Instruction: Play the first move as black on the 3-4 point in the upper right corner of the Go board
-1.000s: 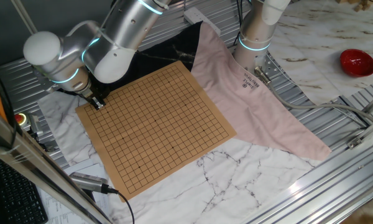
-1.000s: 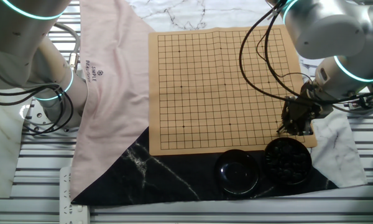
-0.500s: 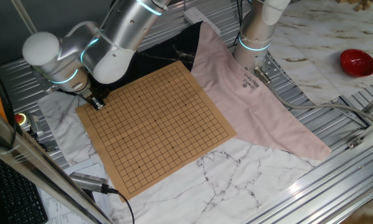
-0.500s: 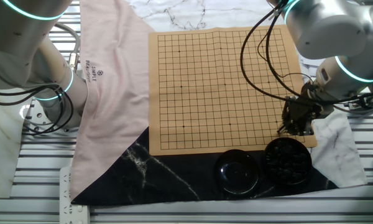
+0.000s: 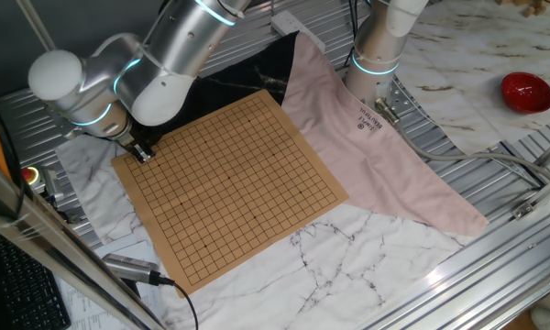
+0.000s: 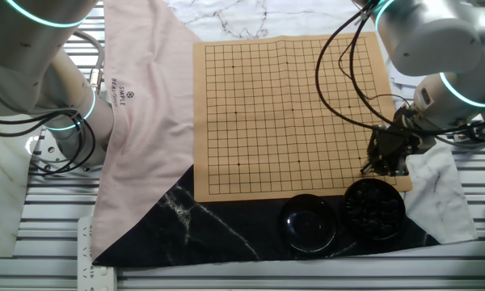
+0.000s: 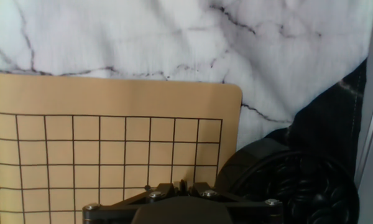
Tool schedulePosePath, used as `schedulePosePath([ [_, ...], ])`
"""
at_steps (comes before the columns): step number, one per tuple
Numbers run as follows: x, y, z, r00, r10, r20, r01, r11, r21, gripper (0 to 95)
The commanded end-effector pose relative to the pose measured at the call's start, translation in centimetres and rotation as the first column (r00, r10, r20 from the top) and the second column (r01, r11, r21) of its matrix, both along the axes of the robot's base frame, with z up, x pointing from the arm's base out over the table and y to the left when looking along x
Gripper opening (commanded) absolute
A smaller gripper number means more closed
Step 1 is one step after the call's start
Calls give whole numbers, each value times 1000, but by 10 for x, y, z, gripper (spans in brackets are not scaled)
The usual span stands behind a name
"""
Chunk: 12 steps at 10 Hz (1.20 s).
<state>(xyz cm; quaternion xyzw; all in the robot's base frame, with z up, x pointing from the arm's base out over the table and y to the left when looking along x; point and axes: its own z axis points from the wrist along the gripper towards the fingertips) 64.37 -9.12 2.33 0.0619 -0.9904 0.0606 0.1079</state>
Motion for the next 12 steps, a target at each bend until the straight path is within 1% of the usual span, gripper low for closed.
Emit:
schedulePosePath([
  [1,-2,1,2,1000,2,2,-2,1000,1,0],
  [5,-2,5,4,1000,1,-3,-1,1000,-2,0],
  [6,-1,6,4,1000,-2,-3,2,1000,-4,190],
  [8,0,7,3,1000,-2,-2,2,1000,-20,190],
  [10,0,7,3,1000,2,-2,-2,1000,-19,190],
  [12,0,7,3,1000,1,6,-1,1000,-17,190],
])
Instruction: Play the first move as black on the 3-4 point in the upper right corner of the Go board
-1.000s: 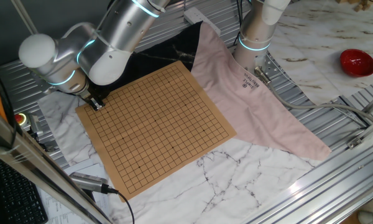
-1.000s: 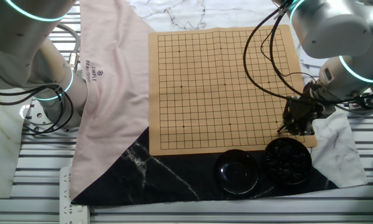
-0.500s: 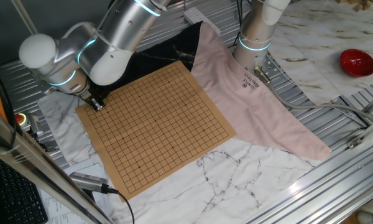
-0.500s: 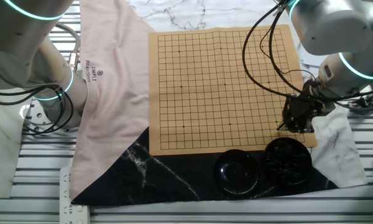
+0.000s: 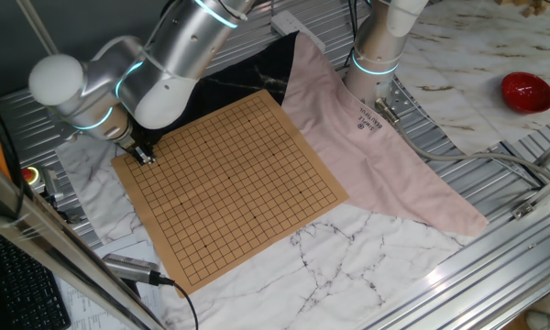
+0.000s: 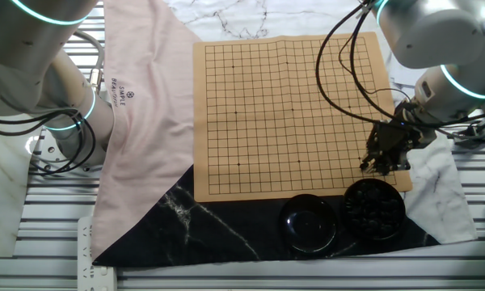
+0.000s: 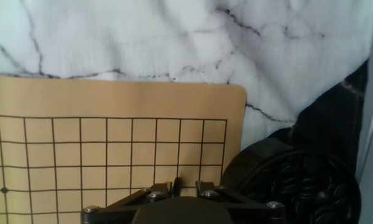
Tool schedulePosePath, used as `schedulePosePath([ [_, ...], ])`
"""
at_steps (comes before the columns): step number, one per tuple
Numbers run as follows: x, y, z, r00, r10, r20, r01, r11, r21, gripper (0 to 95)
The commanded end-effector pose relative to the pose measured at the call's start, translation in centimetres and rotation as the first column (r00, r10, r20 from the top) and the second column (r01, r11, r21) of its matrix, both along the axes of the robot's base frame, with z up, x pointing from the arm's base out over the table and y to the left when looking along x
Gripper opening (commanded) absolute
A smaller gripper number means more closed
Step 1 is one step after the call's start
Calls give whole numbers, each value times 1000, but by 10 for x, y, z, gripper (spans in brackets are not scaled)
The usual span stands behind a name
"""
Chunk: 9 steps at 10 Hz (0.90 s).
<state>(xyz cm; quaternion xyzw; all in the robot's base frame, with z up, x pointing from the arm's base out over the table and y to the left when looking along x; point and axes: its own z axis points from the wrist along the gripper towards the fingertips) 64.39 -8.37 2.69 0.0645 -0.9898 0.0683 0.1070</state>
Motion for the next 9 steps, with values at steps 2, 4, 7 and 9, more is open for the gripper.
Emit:
schedulePosePath([
  [2,0,0,-1,1000,-10,12,10,1000,1,190],
  [4,0,1,-1,999,-23,25,23,1000,4,190],
  [7,-1,1,-2,999,-40,32,40,999,17,190],
  [9,-1,0,-4,999,-44,31,43,999,21,190],
])
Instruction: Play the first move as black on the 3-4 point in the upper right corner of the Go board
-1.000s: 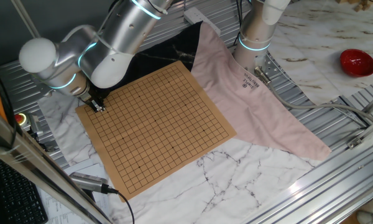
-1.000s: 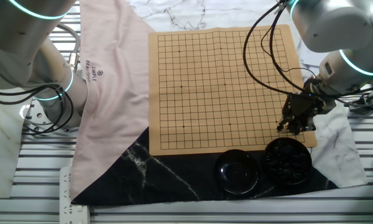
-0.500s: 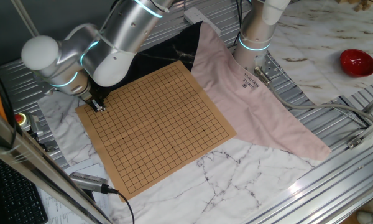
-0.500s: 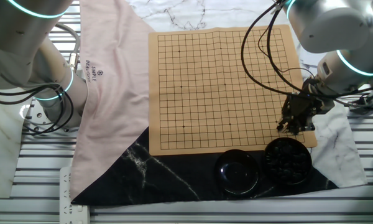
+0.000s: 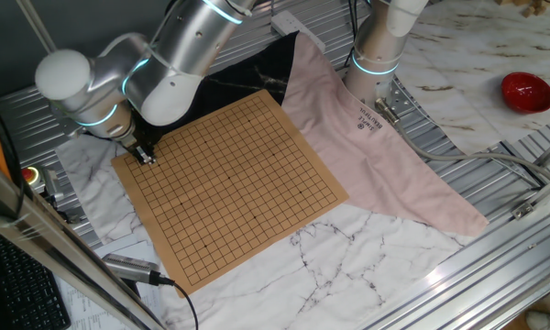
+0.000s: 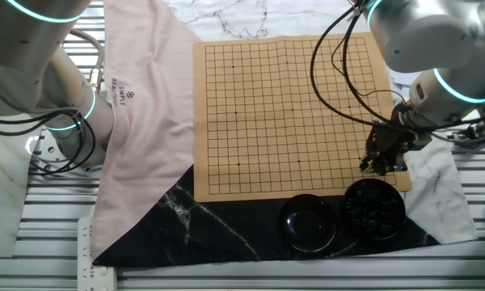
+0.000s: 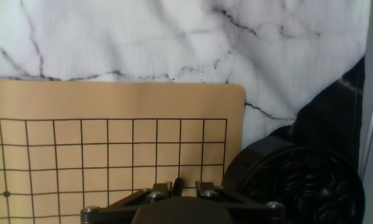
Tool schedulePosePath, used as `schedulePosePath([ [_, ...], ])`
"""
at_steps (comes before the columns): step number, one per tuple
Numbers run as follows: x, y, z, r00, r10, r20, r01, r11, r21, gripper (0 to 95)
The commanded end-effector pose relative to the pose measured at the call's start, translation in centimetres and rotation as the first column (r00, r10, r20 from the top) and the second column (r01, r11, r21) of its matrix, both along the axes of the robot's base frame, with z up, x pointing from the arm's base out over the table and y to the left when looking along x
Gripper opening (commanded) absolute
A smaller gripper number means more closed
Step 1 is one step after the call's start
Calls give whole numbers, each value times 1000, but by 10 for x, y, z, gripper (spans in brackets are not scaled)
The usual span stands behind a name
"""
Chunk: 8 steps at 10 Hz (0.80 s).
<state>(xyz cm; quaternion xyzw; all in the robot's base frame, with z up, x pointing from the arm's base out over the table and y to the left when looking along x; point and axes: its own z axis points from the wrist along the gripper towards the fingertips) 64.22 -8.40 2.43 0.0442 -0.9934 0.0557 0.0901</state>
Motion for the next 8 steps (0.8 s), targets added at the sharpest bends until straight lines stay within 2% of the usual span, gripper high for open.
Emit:
schedulePosePath([
  [1,0,-2,-4,1000,-5,-1,5,1000,0,190],
  [2,0,-3,-8,1000,-11,17,10,1000,25,190],
  [3,0,-4,-10,999,-29,36,26,996,84,190],
  [5,0,-4,-9,998,-26,51,21,994,104,190],
  [8,0,-3,-8,998,-19,56,13,993,116,190],
])
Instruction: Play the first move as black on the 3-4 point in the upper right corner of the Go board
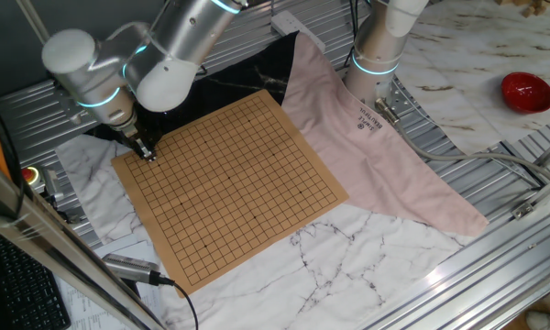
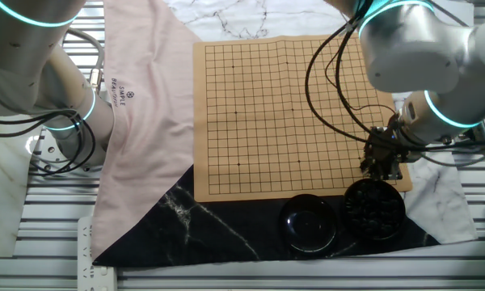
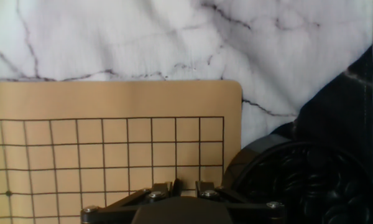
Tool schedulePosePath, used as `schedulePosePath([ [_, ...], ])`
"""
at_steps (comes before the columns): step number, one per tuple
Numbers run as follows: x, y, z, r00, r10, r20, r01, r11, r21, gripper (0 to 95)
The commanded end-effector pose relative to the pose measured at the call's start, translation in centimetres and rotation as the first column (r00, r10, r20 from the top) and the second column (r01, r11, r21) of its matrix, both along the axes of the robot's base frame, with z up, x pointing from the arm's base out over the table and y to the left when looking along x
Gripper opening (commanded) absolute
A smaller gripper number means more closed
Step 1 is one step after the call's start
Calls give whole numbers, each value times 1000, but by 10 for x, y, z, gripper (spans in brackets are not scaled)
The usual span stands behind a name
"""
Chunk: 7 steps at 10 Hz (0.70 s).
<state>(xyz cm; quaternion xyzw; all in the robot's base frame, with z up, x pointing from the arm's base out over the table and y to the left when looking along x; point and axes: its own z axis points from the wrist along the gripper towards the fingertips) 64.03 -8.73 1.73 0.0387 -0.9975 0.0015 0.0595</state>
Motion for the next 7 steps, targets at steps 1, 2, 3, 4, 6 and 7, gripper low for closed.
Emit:
schedulePosePath([
  [1,2,0,-1,1000,4,5,-4,1000,12,190],
  [2,2,1,1,1000,2,11,-2,1000,24,190],
  [3,2,2,3,1000,-1,20,0,999,40,190],
  [4,3,4,7,1000,-12,27,10,998,68,190],
  [6,3,7,13,999,-33,39,27,991,131,190],
  [7,3,7,15,998,-38,41,32,988,148,190],
])
